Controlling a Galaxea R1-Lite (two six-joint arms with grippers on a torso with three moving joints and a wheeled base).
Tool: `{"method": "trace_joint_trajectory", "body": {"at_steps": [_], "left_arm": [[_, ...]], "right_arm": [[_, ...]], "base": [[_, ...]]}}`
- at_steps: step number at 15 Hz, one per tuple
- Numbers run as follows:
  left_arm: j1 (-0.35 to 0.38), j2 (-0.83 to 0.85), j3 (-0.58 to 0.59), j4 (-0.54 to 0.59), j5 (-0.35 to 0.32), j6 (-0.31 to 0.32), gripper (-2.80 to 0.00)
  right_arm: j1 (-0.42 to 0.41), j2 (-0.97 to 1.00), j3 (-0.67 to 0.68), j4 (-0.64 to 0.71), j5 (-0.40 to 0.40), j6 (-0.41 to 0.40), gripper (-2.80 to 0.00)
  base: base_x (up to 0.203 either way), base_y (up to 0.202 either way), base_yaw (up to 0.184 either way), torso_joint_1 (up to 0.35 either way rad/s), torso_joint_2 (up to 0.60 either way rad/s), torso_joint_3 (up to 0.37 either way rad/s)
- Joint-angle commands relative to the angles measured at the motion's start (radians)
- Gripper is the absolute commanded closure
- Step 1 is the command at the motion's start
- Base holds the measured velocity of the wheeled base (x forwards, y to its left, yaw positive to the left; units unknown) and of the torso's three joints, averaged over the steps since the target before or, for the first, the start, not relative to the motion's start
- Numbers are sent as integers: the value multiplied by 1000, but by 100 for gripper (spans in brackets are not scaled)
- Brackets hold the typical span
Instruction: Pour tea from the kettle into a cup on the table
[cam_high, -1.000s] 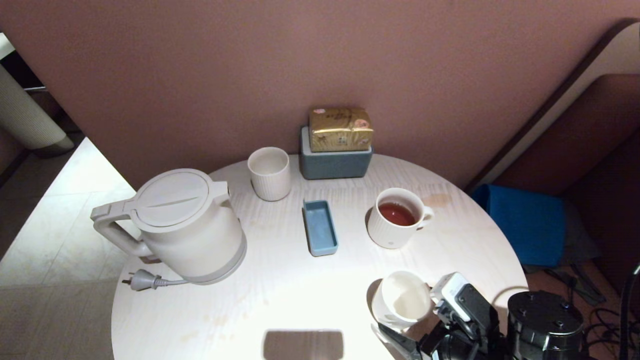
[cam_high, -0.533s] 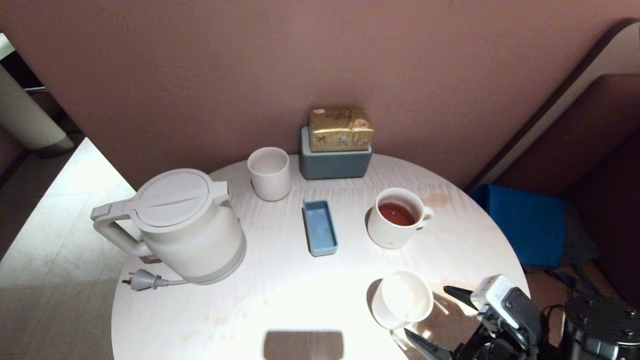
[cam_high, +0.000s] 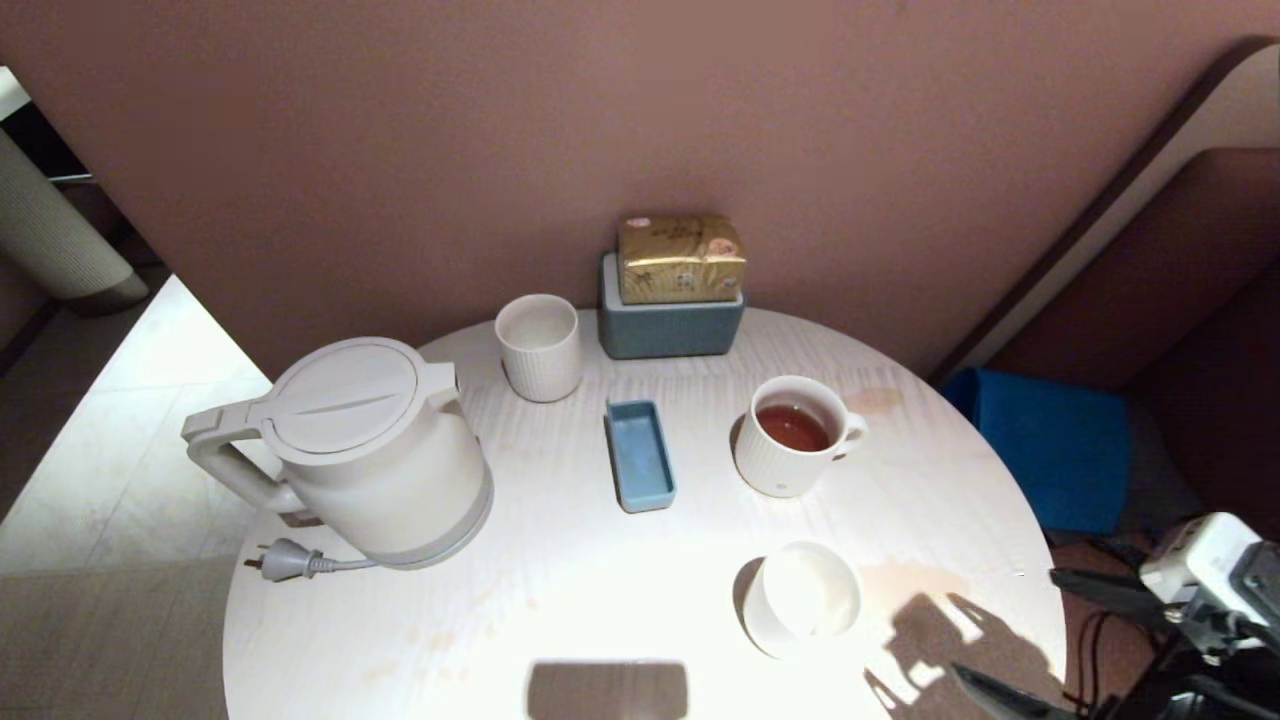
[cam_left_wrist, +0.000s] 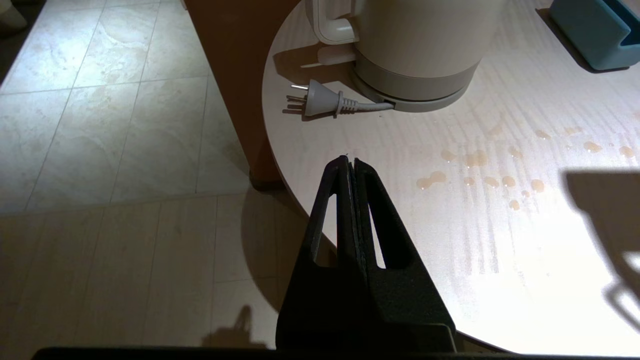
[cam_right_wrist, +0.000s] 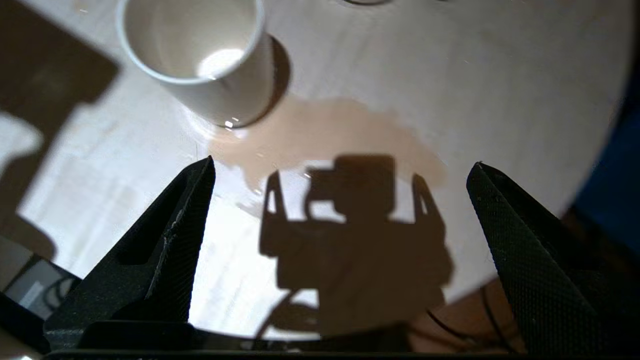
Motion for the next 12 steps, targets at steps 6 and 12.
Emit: {"method": "trace_joint_trajectory", "body": {"at_steps": [6, 12], "left_arm": [[0, 0, 0, -1, 0, 0, 0], [0, 0, 0, -1, 0, 0, 0]], "right_arm": [[-300, -414, 9, 237, -719, -58, -280], [-543, -767, 91, 243, -642, -104, -280]], "base": [[0, 0, 0, 0, 0, 0], [0, 0, 0, 0, 0, 0]]}}
